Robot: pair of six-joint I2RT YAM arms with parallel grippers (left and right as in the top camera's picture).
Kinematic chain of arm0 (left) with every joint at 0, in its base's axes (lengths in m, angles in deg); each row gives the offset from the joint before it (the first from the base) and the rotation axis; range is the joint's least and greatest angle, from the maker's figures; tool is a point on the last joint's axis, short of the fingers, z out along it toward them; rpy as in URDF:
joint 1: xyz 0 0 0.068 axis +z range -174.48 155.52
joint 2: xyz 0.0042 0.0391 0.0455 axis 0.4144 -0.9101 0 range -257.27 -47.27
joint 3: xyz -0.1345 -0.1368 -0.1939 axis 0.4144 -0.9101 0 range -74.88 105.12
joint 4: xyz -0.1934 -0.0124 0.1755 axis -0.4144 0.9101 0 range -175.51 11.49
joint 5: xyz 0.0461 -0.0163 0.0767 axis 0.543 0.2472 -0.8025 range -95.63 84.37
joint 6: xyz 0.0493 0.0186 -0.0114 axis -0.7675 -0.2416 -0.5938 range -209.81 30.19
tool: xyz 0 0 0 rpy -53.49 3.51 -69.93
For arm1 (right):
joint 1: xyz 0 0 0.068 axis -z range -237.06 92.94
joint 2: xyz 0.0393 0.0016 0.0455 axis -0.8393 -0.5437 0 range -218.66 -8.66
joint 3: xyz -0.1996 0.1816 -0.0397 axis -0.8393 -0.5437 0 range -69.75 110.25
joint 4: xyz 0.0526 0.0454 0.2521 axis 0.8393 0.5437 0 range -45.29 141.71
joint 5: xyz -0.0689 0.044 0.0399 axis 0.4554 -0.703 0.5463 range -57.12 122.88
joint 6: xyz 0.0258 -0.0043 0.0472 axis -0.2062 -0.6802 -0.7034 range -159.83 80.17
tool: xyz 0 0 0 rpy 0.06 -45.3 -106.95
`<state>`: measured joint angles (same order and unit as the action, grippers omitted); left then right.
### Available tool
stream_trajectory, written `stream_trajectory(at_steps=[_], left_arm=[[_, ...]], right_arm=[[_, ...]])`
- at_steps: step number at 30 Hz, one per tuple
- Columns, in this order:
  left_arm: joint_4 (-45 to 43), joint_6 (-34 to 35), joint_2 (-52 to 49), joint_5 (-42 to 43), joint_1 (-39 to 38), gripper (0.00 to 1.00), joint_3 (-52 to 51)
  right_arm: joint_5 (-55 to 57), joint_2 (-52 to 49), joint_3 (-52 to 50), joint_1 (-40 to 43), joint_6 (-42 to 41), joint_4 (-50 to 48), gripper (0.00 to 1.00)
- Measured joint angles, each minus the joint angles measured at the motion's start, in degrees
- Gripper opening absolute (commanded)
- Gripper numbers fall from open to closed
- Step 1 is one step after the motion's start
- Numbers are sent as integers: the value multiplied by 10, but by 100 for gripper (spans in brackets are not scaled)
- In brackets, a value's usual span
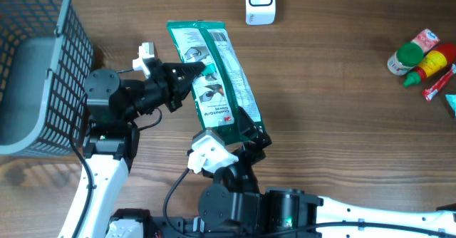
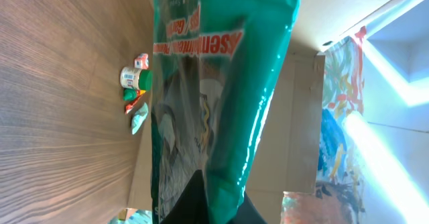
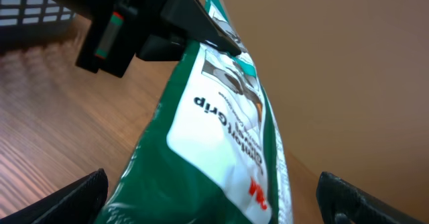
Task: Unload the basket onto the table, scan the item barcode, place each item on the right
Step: 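Hold the pack with the left gripper and move the right gripper below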
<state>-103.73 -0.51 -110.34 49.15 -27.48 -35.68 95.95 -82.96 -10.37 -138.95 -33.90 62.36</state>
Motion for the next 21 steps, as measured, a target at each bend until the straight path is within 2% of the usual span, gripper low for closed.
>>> stream_trajectory(at_steps=[2, 7, 12, 13, 14, 15, 16, 17, 18, 19, 21], left_arm=[[0, 0, 0, 2, 0, 4, 0], [22, 0, 0, 2, 0, 4, 0], [40, -7, 0, -8, 2, 4, 0], [41, -7, 0, -7, 2, 4, 0], [41, -7, 0, -7, 2, 4, 0], [41, -7, 0, -8, 2, 4, 0], [41, -7, 0, -8, 2, 4, 0], [41, -7, 0, -8, 2, 4, 0], [41, -7, 0, -7, 2, 4, 0], [41, -7, 0, -7, 2, 5, 0], [41, -7, 0, -9, 2, 9, 0]], right_arm=[[-15, -1, 0, 13, 9, -2, 99], [-131, -61, -9, 115, 17, -3, 100], [-223, -47, -9, 194, 14, -4, 100], [-233, -43, -9, 202, 15, -4, 97], [-240, -41, -9, 207, 17, -4, 91], [-245, -40, -9, 212, 17, -4, 66], [-251, -39, -9, 218, 19, -4, 33], [-255, -39, -9, 221, 20, -4, 17], [-256, -39, -9, 222, 21, -4, 8], [-257, -39, -9, 222, 21, -4, 4], [-263, -39, -9, 222, 19, -6, 4]])
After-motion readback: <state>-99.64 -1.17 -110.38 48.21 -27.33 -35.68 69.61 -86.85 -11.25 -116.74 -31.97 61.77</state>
